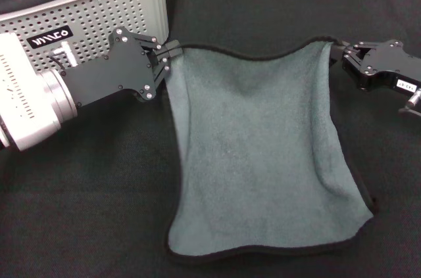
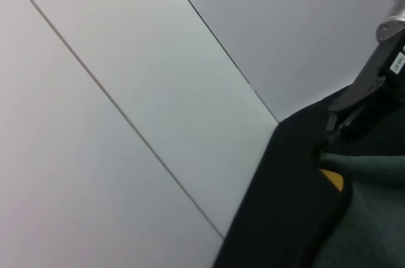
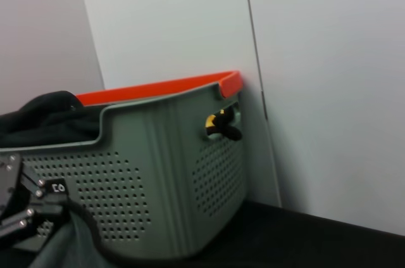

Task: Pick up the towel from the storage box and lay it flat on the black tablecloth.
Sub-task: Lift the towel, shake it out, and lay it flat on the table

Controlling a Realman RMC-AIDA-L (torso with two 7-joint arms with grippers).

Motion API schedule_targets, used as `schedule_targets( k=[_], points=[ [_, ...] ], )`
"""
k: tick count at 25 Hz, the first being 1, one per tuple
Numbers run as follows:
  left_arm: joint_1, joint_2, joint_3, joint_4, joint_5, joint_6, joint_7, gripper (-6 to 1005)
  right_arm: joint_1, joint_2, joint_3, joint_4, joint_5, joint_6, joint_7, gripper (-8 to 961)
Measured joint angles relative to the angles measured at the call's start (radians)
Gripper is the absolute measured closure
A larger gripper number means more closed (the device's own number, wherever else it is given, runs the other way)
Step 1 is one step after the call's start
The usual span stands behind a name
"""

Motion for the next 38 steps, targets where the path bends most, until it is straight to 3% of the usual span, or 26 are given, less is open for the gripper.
schedule_targets(
  k=[14, 24, 38],
  points=[
    [-0.008, -0.003, 0.081, -0.024, -0.024, -0.128, 0.111, 954, 0.027, 0.001, -0.009, 0.025, -0.001, 0.05, 0.0, 941],
    [-0.031, -0.005, 0.082, -0.12, -0.133, -0.149, 0.243, 953, 0.074, 0.002, -0.038, 0.064, -0.001, 0.151, -0.003, 941],
    [-0.092, -0.005, 0.082, -0.206, -0.182, -0.228, 0.33, 952, 0.115, 0.002, -0.048, 0.089, 0.001, 0.256, -0.012, 941]
  ],
)
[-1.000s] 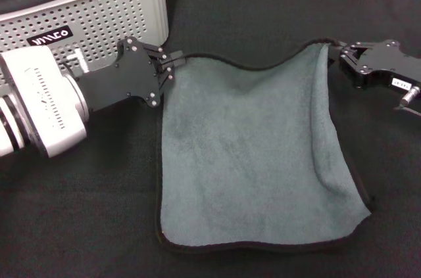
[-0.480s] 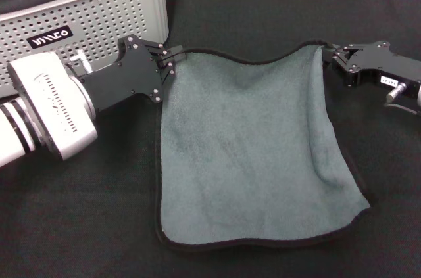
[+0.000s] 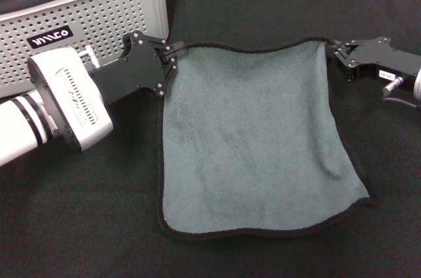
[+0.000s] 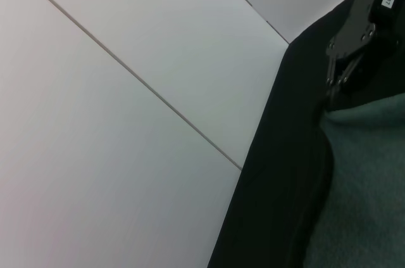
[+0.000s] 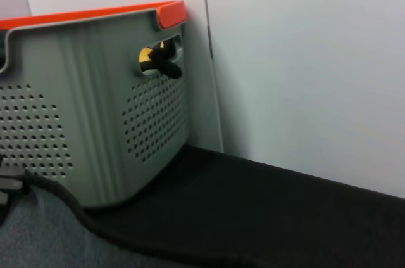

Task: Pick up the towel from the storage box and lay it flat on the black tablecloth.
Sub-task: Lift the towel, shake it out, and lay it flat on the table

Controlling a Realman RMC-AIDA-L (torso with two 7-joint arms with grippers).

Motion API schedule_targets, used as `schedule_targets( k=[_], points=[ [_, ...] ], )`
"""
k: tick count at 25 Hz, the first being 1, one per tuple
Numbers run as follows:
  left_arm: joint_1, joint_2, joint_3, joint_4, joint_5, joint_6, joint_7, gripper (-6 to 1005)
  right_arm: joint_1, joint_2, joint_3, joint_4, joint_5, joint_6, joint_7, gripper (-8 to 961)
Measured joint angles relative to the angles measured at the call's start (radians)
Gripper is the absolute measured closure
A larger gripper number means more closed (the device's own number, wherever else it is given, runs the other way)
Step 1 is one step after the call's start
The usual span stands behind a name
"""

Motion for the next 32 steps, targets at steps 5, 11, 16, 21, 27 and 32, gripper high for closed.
schedule_targets(
  k=[5, 11, 16, 21, 27, 32],
  points=[
    [-0.003, -0.002, 0.0, -0.007, 0.0, -0.004, 0.022, 952, 0.02, 0.0, -0.014, 0.011, -0.001, 0.018, 0.0, 941],
    [-0.011, -0.004, 0.001, -0.049, -0.065, -0.004, 0.105, 952, 0.037, 0.0, -0.015, 0.028, -0.002, 0.032, -0.001, 942],
    [-0.018, -0.004, 0.002, -0.077, -0.105, -0.005, 0.154, 951, 0.038, 0.0, -0.015, 0.023, -0.001, 0.032, -0.001, 942],
    [-0.019, -0.004, -0.002, -0.078, -0.106, -0.014, 0.152, 951, 0.039, 0.0, -0.015, 0.026, -0.001, 0.033, 0.001, 942],
    [-0.019, -0.004, 0.0, -0.08, -0.141, -0.026, 0.158, 951, 0.036, 0.0, -0.013, 0.025, 0.0, 0.035, 0.007, 942],
    [-0.019, -0.004, 0.002, -0.08, -0.155, -0.029, 0.162, 951, 0.037, 0.0, -0.008, 0.019, 0.013, 0.035, 0.003, 942]
  ],
)
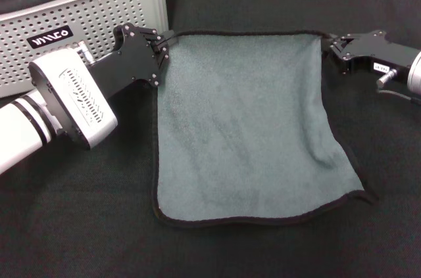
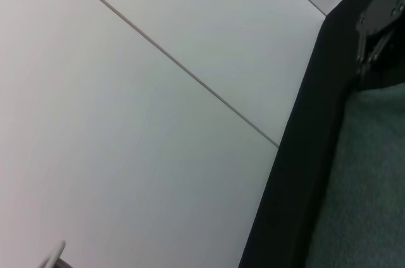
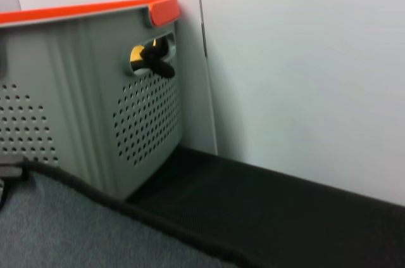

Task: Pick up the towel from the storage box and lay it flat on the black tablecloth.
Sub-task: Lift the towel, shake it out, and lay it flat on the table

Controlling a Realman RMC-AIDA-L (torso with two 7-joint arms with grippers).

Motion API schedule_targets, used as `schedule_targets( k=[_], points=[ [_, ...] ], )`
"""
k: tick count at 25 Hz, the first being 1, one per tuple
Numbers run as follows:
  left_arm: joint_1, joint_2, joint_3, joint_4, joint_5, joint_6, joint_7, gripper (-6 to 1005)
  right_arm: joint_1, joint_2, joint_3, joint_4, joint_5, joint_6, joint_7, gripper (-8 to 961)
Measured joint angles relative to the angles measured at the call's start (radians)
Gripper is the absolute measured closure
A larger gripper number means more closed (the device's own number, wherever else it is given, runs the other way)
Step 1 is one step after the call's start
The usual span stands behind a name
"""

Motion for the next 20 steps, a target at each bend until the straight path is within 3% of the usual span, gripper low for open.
schedule_targets(
  k=[20],
  points=[
    [-0.028, 0.0, -0.001, -0.019, -0.051, -0.022, 0.058, 949, 0.014, 0.0, -0.006, -0.018, 0.014, 0.063, -0.007, 942]
  ],
)
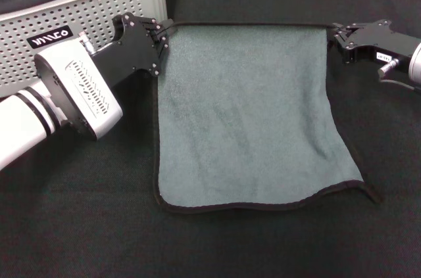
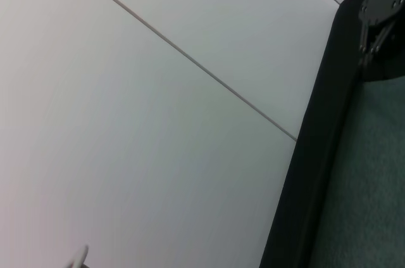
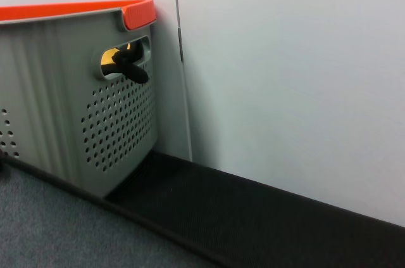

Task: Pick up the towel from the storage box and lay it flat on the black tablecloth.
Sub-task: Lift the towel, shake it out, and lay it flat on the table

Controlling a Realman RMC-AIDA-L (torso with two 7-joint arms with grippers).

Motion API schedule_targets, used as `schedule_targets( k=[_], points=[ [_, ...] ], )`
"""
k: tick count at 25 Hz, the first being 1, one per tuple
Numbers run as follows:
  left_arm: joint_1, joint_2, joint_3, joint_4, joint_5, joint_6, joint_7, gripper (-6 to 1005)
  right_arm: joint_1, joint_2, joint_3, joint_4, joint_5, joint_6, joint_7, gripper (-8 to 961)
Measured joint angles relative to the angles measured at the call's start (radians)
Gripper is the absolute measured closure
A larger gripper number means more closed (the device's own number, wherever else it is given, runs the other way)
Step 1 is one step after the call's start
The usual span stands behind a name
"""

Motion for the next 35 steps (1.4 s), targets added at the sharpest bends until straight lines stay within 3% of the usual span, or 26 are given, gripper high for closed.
schedule_targets(
  k=[20, 35],
  points=[
    [-0.041, 0.0, 0.001, -0.078, 0.003, -0.005, 0.072, 948, 0.02, 0.0, -0.049, 0.011, 0.0, 0.003, 0.0, 941],
    [-0.095, 0.0, -0.002, -0.109, -0.002, -0.122, 0.1, 947, 0.033, 0.0, -0.051, 0.012, 0.001, 0.07, 0.0, 942]
  ],
)
